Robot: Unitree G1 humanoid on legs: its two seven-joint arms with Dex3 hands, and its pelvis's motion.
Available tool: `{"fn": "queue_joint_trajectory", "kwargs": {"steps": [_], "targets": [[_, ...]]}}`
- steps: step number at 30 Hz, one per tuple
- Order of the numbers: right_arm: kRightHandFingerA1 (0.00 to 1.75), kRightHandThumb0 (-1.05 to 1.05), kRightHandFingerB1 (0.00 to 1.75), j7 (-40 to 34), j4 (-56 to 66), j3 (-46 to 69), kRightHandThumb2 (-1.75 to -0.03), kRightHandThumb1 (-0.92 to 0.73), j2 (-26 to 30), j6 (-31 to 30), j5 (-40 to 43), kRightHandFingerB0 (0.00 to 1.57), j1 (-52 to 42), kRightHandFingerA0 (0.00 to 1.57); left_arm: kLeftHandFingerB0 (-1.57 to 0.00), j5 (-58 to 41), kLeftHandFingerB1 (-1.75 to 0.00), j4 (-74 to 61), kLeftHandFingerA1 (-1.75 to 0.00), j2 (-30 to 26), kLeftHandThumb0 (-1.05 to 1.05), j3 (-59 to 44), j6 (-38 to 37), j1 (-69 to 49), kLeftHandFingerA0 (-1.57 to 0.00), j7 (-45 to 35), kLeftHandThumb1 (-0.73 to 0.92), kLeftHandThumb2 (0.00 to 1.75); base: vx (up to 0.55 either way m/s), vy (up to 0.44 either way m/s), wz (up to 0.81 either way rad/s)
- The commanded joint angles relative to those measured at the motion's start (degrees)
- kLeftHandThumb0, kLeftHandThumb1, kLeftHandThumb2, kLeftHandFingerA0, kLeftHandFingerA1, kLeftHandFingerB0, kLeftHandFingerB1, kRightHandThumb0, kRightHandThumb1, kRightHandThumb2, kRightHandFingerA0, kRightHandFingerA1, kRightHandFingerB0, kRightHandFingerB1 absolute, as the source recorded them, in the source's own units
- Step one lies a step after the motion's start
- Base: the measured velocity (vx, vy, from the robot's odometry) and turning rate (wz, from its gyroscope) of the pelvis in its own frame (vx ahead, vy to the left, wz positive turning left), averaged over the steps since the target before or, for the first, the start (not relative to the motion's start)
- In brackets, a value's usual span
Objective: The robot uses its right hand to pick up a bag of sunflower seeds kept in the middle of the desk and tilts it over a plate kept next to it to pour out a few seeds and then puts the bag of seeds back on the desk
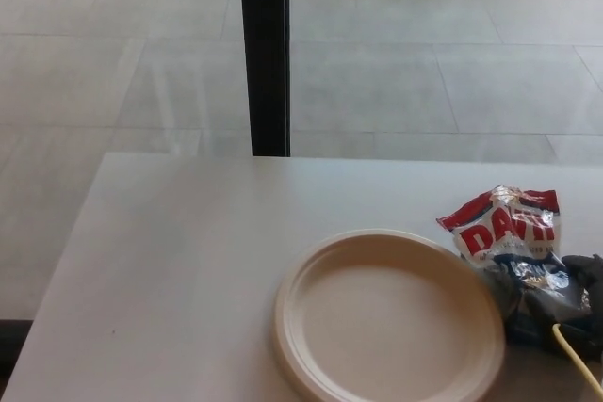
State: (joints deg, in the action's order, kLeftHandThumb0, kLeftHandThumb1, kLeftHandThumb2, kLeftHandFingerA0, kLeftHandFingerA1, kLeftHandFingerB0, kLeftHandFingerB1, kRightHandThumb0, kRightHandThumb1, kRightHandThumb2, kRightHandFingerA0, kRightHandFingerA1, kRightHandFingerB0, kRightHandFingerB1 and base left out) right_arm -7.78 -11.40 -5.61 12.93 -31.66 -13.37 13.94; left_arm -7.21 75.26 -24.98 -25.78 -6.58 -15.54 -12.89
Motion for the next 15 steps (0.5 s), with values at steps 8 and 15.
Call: {"fn": "queue_joint_trajectory", "kwargs": {"steps": [8,15], "targets": [[0.19,-0.81,0.21,7.5,-3.2,1.1,-0.88,-0.50,0.0,-2.9,2.9,0.08,0.7,0.01,-0.34,-0.9,-0.39,-0.1,-0.61,-0.2,-0.97,-0.1,-1.3,0.1,-0.49,0.4,0.92,0.68,0.00,0.000,0.00],[0.65,-0.63,0.22,17.1,-2.8,-4.2,-0.80,-0.47,5.0,-12.4,2.0,0.06,1.4,0.56,-0.36,-1.7,-0.48,-0.4,-0.65,0.6,-1.01,-0.9,-1.9,-0.1,-0.47,0.5,0.71,0.90,0.00,0.000,0.00]]}}
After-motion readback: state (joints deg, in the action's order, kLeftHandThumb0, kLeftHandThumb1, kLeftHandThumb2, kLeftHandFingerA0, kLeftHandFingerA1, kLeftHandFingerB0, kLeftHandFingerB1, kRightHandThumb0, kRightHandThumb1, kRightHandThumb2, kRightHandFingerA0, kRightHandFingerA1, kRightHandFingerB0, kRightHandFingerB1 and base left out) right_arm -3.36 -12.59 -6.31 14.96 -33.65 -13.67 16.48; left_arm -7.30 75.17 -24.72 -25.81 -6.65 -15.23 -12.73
